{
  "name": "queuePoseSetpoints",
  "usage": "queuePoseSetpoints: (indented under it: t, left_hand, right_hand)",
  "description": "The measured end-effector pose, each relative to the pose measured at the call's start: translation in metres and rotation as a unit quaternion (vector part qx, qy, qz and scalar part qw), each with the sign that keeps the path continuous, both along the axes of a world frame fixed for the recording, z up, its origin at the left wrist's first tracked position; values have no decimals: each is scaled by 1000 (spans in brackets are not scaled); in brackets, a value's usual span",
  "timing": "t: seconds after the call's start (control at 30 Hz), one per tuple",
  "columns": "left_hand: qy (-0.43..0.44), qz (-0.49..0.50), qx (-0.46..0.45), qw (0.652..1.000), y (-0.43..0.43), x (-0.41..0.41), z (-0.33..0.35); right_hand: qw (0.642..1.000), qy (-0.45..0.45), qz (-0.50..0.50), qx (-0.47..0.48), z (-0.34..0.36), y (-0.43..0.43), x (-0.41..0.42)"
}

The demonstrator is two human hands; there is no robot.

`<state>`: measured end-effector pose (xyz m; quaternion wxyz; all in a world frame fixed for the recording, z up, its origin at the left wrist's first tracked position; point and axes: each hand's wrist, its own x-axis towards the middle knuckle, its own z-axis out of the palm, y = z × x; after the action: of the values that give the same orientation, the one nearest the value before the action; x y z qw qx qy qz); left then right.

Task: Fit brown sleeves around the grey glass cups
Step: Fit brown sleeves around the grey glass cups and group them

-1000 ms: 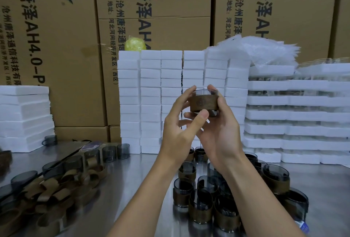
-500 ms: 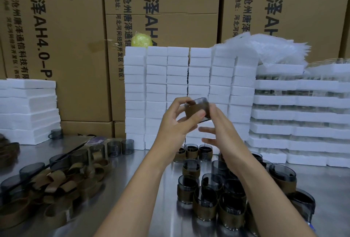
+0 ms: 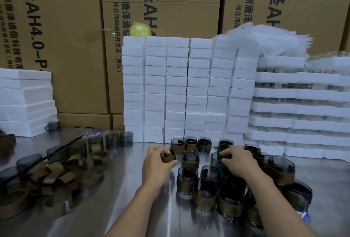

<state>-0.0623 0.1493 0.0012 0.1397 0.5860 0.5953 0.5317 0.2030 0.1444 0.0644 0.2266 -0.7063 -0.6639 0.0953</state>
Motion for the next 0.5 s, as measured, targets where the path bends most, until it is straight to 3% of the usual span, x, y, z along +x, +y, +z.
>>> queuePoseSetpoints:
  t: [0.1,0.23,0.37,0.5]
  left_hand:
    - [19,-25,-11,999,3,3,-9]
    - [21,-70,-35,997,8,1,-17]
    - [-18,-83,-8,996,4,4,5]
    - [-82,-113,12,990,-14,13,64]
  right_hand:
    - [993,-114,-8,9,-11,-2,-12]
    - [990,-135,-29,37,-21,-3,-18]
    - [990,-108,-29,88,-12,-11,-21]
    - [983,77,19,164,36,-26,-14]
